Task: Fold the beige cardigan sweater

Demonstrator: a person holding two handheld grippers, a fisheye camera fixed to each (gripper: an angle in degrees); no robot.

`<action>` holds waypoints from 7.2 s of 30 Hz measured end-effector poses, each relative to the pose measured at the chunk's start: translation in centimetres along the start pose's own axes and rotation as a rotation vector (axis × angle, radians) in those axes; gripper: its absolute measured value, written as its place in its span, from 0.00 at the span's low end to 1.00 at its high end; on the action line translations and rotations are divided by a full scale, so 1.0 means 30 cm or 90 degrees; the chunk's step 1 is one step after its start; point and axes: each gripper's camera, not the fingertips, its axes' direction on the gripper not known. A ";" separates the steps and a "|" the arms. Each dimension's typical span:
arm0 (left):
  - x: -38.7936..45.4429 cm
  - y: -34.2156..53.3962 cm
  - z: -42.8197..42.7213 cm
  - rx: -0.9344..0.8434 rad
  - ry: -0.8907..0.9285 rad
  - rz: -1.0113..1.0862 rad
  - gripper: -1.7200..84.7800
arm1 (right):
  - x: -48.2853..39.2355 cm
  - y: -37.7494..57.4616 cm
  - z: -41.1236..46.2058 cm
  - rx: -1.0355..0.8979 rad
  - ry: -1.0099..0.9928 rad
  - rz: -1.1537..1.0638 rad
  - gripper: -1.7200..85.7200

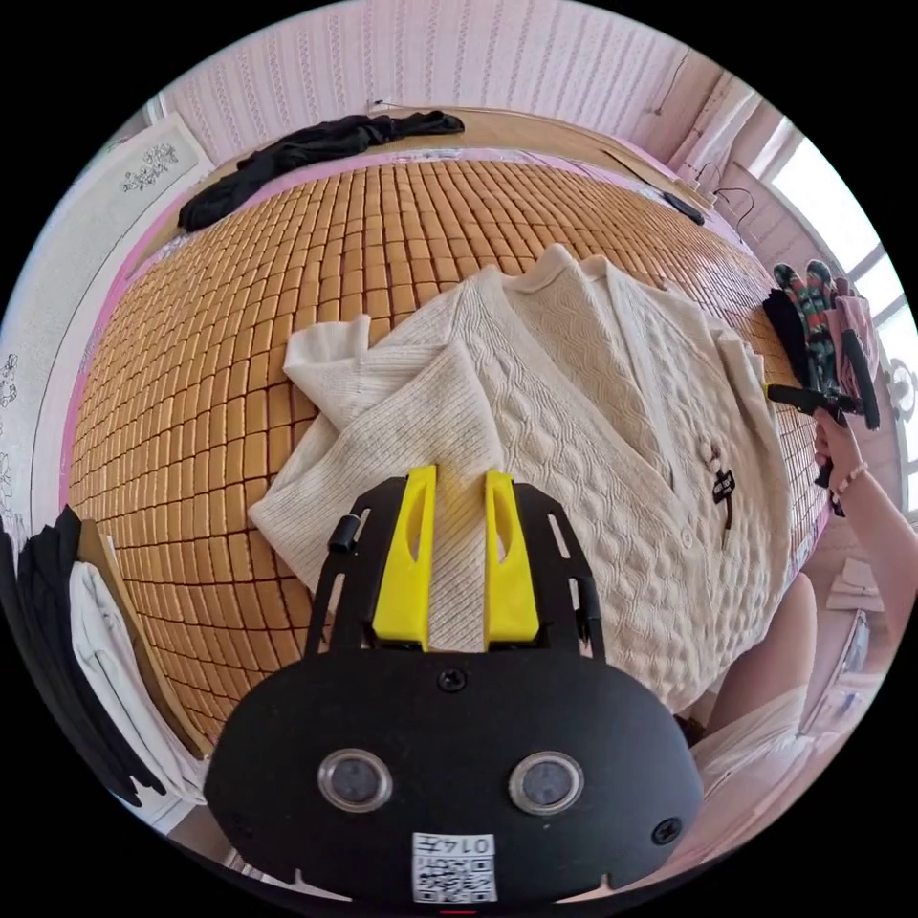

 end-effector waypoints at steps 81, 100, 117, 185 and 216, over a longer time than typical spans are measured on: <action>0.072 0.933 0.071 0.231 -0.032 -0.013 0.09 | -0.440 1.026 0.036 0.056 -0.250 -0.261 0.13; -0.086 0.903 0.145 0.197 0.060 -0.129 0.01 | -0.440 0.903 -0.155 0.048 -0.274 -0.187 0.02; -0.001 0.966 0.110 0.260 0.051 -0.104 0.03 | -0.430 1.012 -0.346 0.056 -0.247 -0.201 0.03; 1.488 -0.243 0.347 0.225 -0.023 0.461 0.02 | 0.910 1.171 -1.896 0.306 -0.510 0.011 0.06; 1.597 -0.287 0.348 0.193 0.056 0.615 0.03 | 1.041 1.116 -2.094 0.296 -0.425 0.030 0.05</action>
